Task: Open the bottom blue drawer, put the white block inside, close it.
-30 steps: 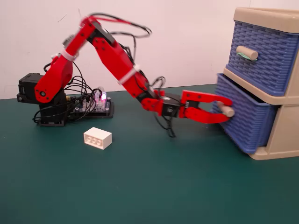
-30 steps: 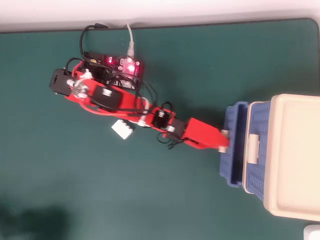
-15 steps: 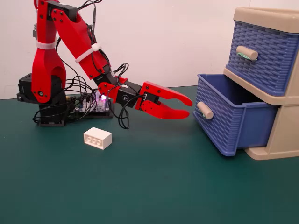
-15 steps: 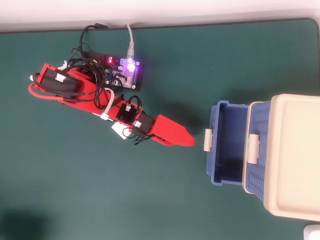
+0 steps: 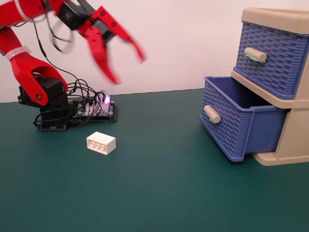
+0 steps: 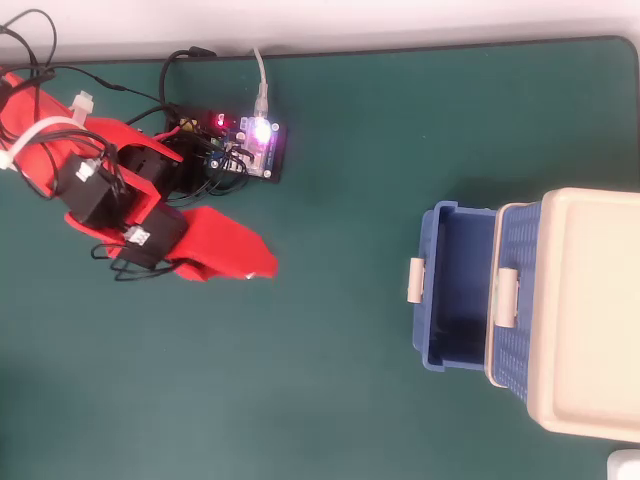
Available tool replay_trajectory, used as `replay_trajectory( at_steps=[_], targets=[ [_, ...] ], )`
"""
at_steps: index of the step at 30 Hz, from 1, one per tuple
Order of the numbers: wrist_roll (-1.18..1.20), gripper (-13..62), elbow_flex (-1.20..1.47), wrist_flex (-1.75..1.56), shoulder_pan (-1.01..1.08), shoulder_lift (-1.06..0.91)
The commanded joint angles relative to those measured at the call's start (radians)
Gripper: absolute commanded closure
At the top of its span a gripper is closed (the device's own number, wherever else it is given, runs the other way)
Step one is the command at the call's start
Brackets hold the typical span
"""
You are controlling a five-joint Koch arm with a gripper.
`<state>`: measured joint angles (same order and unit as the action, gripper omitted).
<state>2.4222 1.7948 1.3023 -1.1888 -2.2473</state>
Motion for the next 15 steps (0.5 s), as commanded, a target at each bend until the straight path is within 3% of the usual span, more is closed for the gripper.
replay_trajectory(
  at_steps=[1,6,15],
  targets=[
    [-0.265,15.5,-0.075,0.233,-0.014,-0.031],
    [-0.606,15.6,-0.048,0.268,-0.002,-0.037],
    [-0.64,15.5,0.149,0.181,0.005,0.021]
  ],
)
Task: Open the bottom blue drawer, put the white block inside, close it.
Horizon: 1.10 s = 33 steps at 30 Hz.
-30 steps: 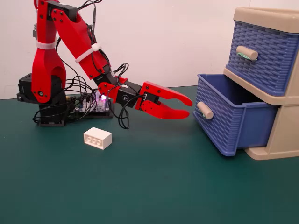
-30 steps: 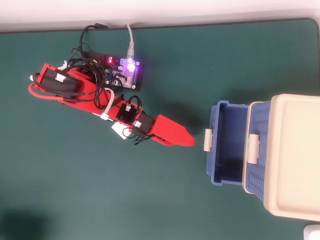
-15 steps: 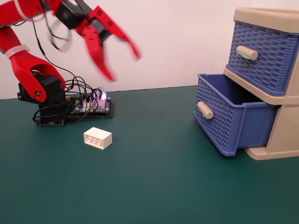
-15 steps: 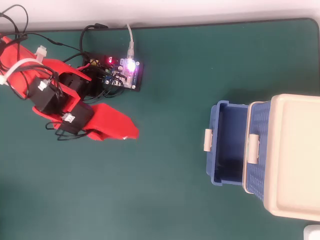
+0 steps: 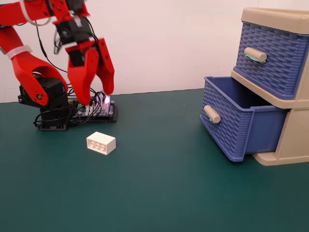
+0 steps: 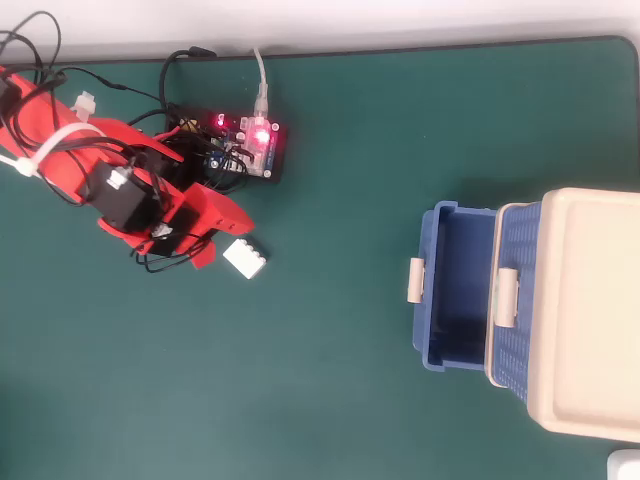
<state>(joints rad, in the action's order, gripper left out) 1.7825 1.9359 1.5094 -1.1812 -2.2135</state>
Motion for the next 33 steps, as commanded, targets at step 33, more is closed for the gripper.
replay_trajectory(
  at_steps=[33],
  targets=[
    [-0.008,15.8,0.244,-0.423,0.176,0.342]
  ],
)
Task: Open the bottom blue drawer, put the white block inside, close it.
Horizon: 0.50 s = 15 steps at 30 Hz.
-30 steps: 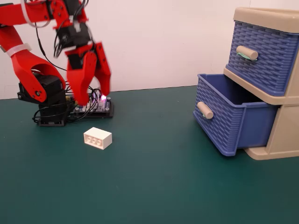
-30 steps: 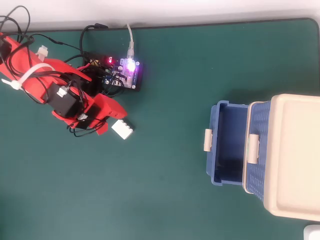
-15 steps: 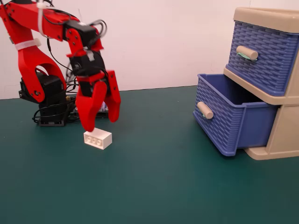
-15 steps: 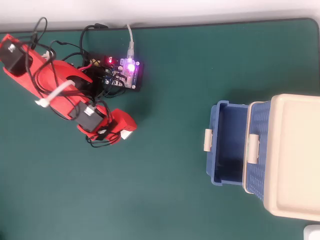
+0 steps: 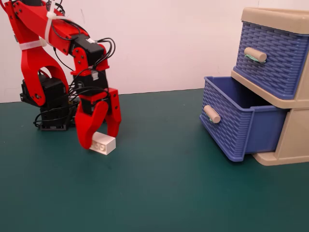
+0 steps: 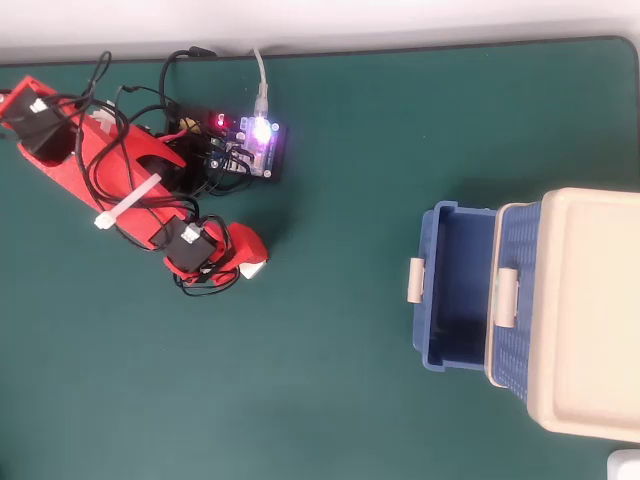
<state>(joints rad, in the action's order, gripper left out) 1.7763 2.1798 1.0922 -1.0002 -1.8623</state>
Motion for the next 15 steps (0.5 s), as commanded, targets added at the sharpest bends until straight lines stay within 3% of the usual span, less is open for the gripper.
replay_trajectory(
  at_steps=[1,6,10,14,15],
  targets=[
    [-0.002,16.1,0.002,-0.008,-0.002,-0.009],
    [-0.032,22.2,0.0,-0.009,0.0,-0.009],
    [-0.069,36.5,0.005,-0.02,0.009,-0.009],
    [-0.067,57.8,0.008,-0.02,0.006,-0.014],
    [-0.063,57.7,0.017,-0.023,0.006,-0.015]
  ],
)
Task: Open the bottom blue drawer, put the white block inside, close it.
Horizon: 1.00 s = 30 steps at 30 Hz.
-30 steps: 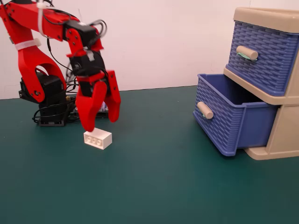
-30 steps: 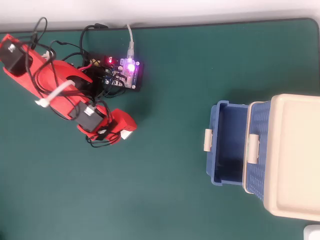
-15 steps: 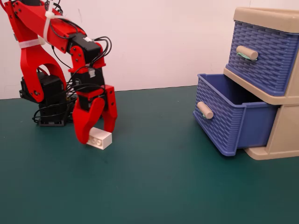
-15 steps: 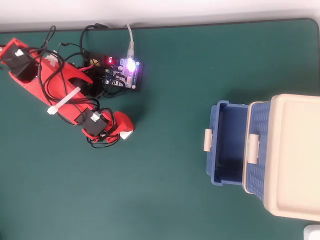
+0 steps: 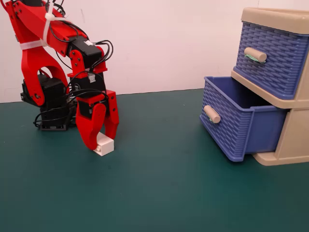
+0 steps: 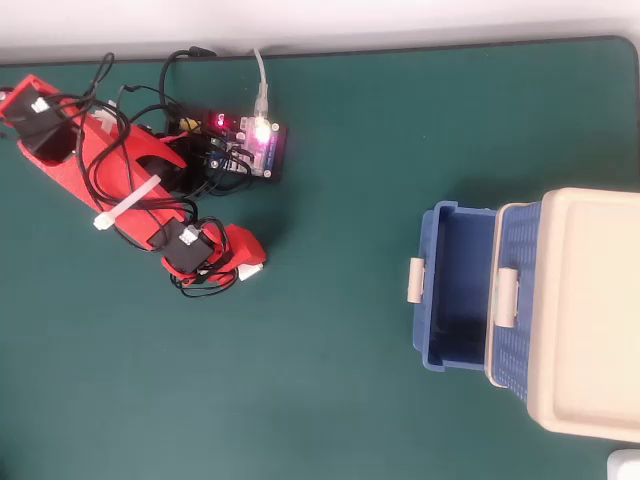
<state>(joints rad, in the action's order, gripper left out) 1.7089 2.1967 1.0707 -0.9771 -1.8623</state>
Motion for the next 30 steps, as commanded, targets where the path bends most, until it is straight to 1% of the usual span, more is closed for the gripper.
replay_trajectory(
  at_steps=[1,7,10,12,14,18,19,22,25,28,30],
  targets=[
    [0.005,57.7,0.0,-0.003,-0.015,-0.015],
    [0.021,57.7,-0.003,0.0,-0.014,-0.023],
    [0.081,57.7,-0.038,0.035,-0.012,-0.12],
    [0.14,57.7,-0.124,0.127,-0.009,-0.206],
    [0.224,57.7,-0.235,0.238,-0.011,-0.245],
    [0.469,57.7,-0.541,0.397,-0.032,-0.222],
    [0.534,57.7,-0.607,0.405,-0.058,-0.187],
    [0.752,57.7,-0.841,0.396,-0.229,-0.049],
    [0.948,57.7,-1.146,0.385,-0.341,0.176],
    [1.071,57.7,-1.486,0.391,-0.382,0.437],
    [1.098,57.7,-1.64,0.394,-0.413,0.561]
  ],
)
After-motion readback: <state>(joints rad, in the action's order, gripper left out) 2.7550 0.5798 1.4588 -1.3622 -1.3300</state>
